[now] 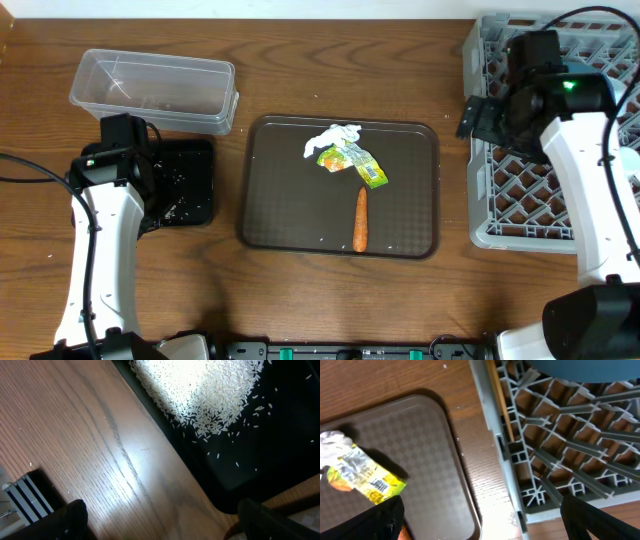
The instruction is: Sort waste into correct bins and load items into the dishwasher rack
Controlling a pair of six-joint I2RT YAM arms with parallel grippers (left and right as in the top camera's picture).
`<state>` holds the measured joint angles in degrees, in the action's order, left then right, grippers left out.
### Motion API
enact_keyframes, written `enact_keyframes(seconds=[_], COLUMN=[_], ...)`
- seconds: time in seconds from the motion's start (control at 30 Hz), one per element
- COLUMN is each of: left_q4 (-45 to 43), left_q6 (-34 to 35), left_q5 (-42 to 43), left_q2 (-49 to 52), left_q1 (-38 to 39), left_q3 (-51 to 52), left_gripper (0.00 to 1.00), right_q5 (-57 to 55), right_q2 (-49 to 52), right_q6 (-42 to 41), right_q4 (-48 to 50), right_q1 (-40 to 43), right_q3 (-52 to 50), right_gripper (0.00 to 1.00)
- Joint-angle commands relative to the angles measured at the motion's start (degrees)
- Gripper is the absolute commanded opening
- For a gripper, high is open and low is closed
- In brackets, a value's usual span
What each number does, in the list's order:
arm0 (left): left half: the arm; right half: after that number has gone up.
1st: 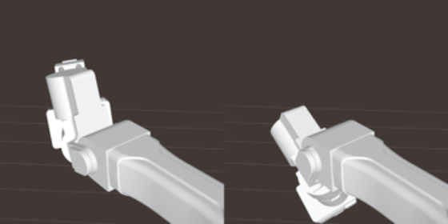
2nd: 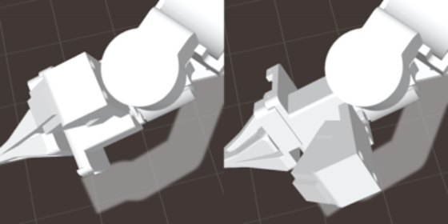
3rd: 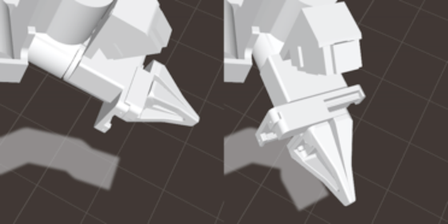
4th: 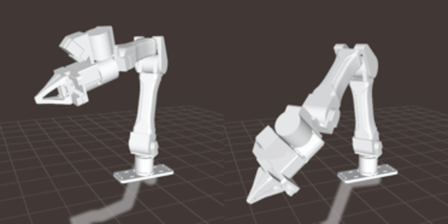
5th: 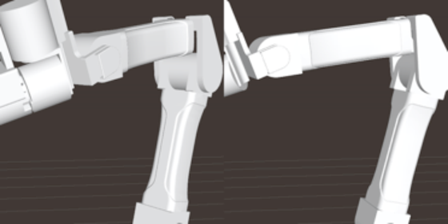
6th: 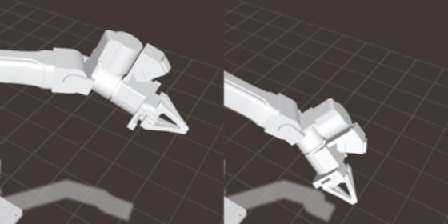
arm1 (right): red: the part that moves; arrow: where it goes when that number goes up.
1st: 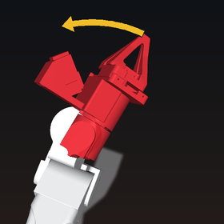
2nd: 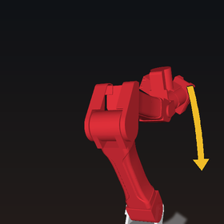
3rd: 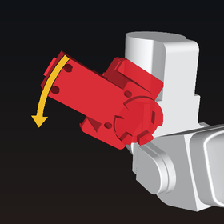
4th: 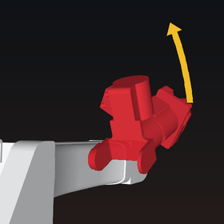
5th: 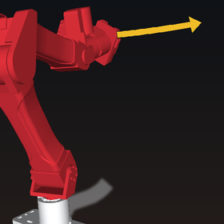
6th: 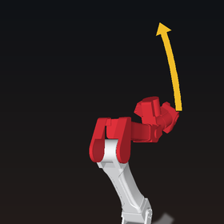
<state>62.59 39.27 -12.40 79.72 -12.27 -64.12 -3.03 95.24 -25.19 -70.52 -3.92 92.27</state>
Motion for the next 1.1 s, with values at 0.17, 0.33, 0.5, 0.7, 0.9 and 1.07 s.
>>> enact_keyframes(seconds=[0.17, 0.33, 0.5, 0.7, 0.9, 1.07], left_q4=[0.15, 0.15, 0.17, -0.28, 1.99, 2.05], left_q6=[0.9, 0.9, 0.9, 0.92, 0.94, 0.94], left_q5=[-0.72, -0.72, -0.72, -0.7, 13.4, 24.04], left_q2=[0.0, 0.0, 0.0, 0.0, 0.0, 0.0], left_q1=[-0.26, -0.26, -0.26, -0.26, -0.26, -0.26], left_q3=[-0.83, -0.83, -0.83, -0.83, -0.83, -0.83], left_gripper=[0.99, 0.99, 0.99, 0.99, 0.99, 0.99], right_q5=[-0.15, -0.15, -0.15, -0.15, -0.15, -0.15], right_q2=[0.24, 0.24, 0.24, 0.24, 0.24, 0.24], right_q6=[-0.02, -0.02, -0.02, -0.02, -0.02, -0.02], right_q4=[0.0, 0.0, 0.02, 0.0, 0.0, 0.02], right_q1=[0.48, 0.48, 0.48, 0.48, 0.48, 0.48], right_q3=[0.24, 0.24, 0.24, 0.24, 0.24, 0.24], right_gripper=[0.99, 0.99, 0.99, 0.99, 0.99, 0.99])
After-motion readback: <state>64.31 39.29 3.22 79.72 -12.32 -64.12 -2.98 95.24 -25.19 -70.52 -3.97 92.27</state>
